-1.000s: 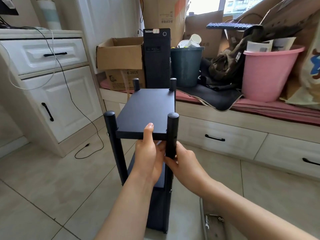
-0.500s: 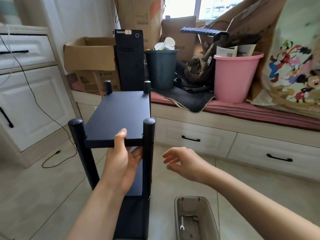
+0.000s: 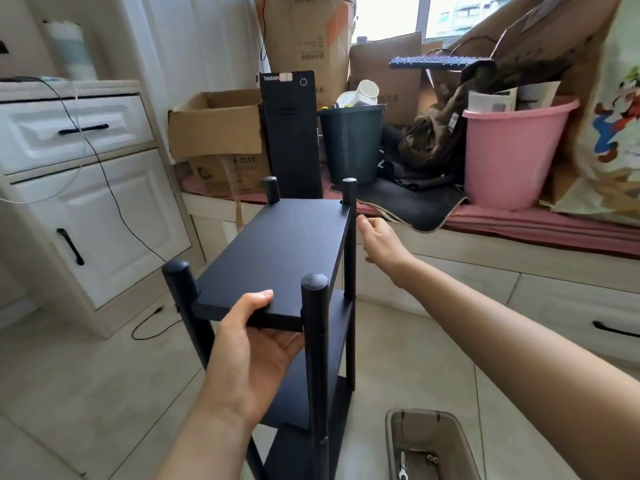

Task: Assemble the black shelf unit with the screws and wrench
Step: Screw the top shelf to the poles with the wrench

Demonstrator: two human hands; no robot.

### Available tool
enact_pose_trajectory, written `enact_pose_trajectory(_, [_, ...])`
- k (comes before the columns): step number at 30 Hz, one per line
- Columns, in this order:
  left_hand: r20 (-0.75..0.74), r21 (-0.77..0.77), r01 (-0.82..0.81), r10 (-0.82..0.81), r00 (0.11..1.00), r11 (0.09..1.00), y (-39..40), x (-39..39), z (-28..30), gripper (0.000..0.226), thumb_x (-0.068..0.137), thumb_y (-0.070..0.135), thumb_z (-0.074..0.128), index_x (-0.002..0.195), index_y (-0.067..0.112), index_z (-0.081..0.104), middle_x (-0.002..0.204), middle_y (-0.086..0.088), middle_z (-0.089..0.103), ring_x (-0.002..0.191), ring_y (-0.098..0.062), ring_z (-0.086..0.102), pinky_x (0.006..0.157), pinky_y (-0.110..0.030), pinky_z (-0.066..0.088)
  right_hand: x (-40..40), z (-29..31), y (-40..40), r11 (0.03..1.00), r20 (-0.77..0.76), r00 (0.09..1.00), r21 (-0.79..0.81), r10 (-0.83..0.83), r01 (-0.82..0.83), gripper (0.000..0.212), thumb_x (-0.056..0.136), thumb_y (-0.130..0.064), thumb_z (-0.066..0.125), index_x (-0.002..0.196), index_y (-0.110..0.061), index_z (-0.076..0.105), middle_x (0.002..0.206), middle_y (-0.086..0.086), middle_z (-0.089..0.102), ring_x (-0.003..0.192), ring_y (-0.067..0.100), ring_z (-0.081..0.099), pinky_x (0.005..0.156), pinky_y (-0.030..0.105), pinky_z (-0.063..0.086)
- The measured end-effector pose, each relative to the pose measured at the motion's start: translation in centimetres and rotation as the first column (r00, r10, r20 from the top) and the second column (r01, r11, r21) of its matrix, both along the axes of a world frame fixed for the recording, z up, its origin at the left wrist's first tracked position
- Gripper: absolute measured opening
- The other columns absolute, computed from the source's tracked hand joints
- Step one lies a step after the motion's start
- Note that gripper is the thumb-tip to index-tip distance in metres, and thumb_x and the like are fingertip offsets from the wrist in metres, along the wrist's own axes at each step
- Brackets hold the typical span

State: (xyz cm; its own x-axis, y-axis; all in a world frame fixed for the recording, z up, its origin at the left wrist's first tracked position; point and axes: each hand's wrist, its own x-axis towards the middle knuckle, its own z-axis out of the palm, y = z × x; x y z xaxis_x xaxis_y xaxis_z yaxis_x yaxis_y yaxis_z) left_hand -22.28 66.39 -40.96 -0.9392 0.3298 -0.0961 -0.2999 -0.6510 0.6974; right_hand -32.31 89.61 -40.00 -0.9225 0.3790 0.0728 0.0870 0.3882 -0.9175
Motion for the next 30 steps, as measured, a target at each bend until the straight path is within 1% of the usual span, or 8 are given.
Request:
enact_pose_trajectory(5, [-0.015, 0.030, -0.041, 0.042, 0.999, 0.999, 0.6, -0.4, 0.5, 0.040, 0.074, 0.011, 0.066, 0.112, 0.000, 0.071, 0.114, -0.017, 0.073, 0.099, -0.029, 0.073, 0.071, -0.036, 0.060, -4.2, 1.9, -0.1, 0.985, -0.110, 0.994, -0.171, -0.010, -0.009, 0.058, 0.105, -0.051, 0.019, 0.143, -0.016, 0.045, 0.145, 0.004, 0.049, 0.131, 0.019, 0.044, 0.111, 0.035, 0.030])
enact_pose_trajectory(9, [-0.040, 0.013, -0.043, 0.044, 0.998, 0.999, 0.4, -0.7, 0.5, 0.023, 0.069, 0.009, 0.066, 0.088, 0.004, 0.078, 0.101, -0.014, 0.074, 0.091, -0.026, 0.074, 0.069, -0.036, 0.060, -6.8, 2.2, 0.6, 0.910, -0.033, 0.999, -0.413, 0.024, -0.036, 0.069, 0.099, -0.066, 0.016, 0.140, -0.025, 0.052, 0.140, 0.004, 0.057, 0.130, 0.025, 0.052, 0.113, 0.048, 0.036])
enact_pose_trajectory(11, [-0.062, -0.014, -0.024, 0.023, 0.998, 1.000, 0.3, -0.7, 0.4, 0.015, 0.064, 0.012, 0.069, 0.076, 0.008, 0.078, 0.092, -0.011, 0.073, 0.083, -0.024, 0.073, 0.070, -0.041, 0.061, -7.7, 2.0, 1.1, 0.890, 0.005, 0.999, -0.455, 0.048, -0.040, 0.070, 0.096, -0.071, 0.019, 0.126, -0.028, 0.065, 0.125, 0.000, 0.067, 0.116, 0.021, 0.062, 0.106, 0.043, 0.044])
enact_pose_trajectory(15, [-0.089, -0.045, -0.001, -0.003, 0.996, 0.999, 0.0, -1.1, 0.1, 0.007, 0.065, 0.012, 0.071, 0.059, 0.010, 0.073, 0.073, -0.005, 0.067, 0.079, -0.026, 0.071, 0.098, -0.069, 0.047, -8.8, 1.9, 1.7, 0.828, 0.057, 0.985, -0.550, 0.165, -0.107, 0.054, 0.092, -0.061, 0.034, 0.099, -0.022, 0.070, 0.097, -0.006, 0.071, 0.085, 0.018, 0.065, 0.076, 0.031, 0.047])
enact_pose_trajectory(18, [-0.069, -0.033, 0.026, -0.028, 0.997, 0.999, -0.2, -1.3, 0.0, 0.007, 0.060, 0.015, 0.075, 0.060, 0.009, 0.073, 0.075, -0.008, 0.067, 0.081, -0.028, 0.070, 0.101, -0.072, 0.042, -9.3, 2.0, 1.9, 0.828, 0.092, 0.988, -0.559, 0.124, -0.052, 0.038, 0.090, -0.053, 0.035, 0.088, -0.021, 0.056, 0.088, -0.002, 0.062, 0.074, 0.018, 0.060, 0.064, 0.028, 0.045])
enact_pose_trajectory(22, [-0.086, -0.022, 0.020, -0.022, 0.996, 1.000, 0.0, -1.3, 0.0, 0.001, 0.061, 0.012, 0.074, 0.061, 0.010, 0.074, 0.077, -0.008, 0.068, 0.080, -0.026, 0.071, 0.102, -0.071, 0.042, -9.9, 2.2, 1.7, 0.870, 0.116, 0.993, -0.491, 0.021, 0.038, 0.043, 0.093, -0.052, 0.032, 0.092, -0.018, 0.059, 0.089, 0.001, 0.064, 0.074, 0.021, 0.060, 0.061, 0.030, 0.044])
enact_pose_trajectory(26, [-0.064, 0.008, 0.046, -0.045, 0.997, 0.999, -0.1, -1.6, -0.3, 0.018, 0.065, 0.008, 0.071, 0.081, 0.004, 0.079, 0.102, -0.018, 0.073, 0.094, -0.031, 0.072, 0.104, -0.070, 0.042, -10.3, 2.1, 1.6, 0.890, 0.115, 0.993, -0.454, 0.004, 0.048, 0.049, 0.095, -0.050, 0.026, 0.102, -0.017, 0.062, 0.099, 0.004, 0.065, 0.081, 0.023, 0.060, 0.066, 0.030, 0.047])
enact_pose_trajectory(30, [-0.056, 0.008, 0.066, -0.065, 0.996, 0.998, -0.2, -1.7, -0.4, 0.027, 0.061, 0.005, 0.074, 0.088, 0.002, 0.078, 0.106, -0.020, 0.072, 0.098, -0.034, 0.071, 0.101, -0.070, 0.044, -10.7, 2.0, 1.5, 0.892, 0.101, 0.994, -0.445, -0.039, 0.080, 0.046, 0.095, -0.050, 0.028, 0.092, -0.017, 0.059, 0.104, 0.005, 0.065, 0.088, 0.025, 0.059, 0.075, 0.033, 0.048])
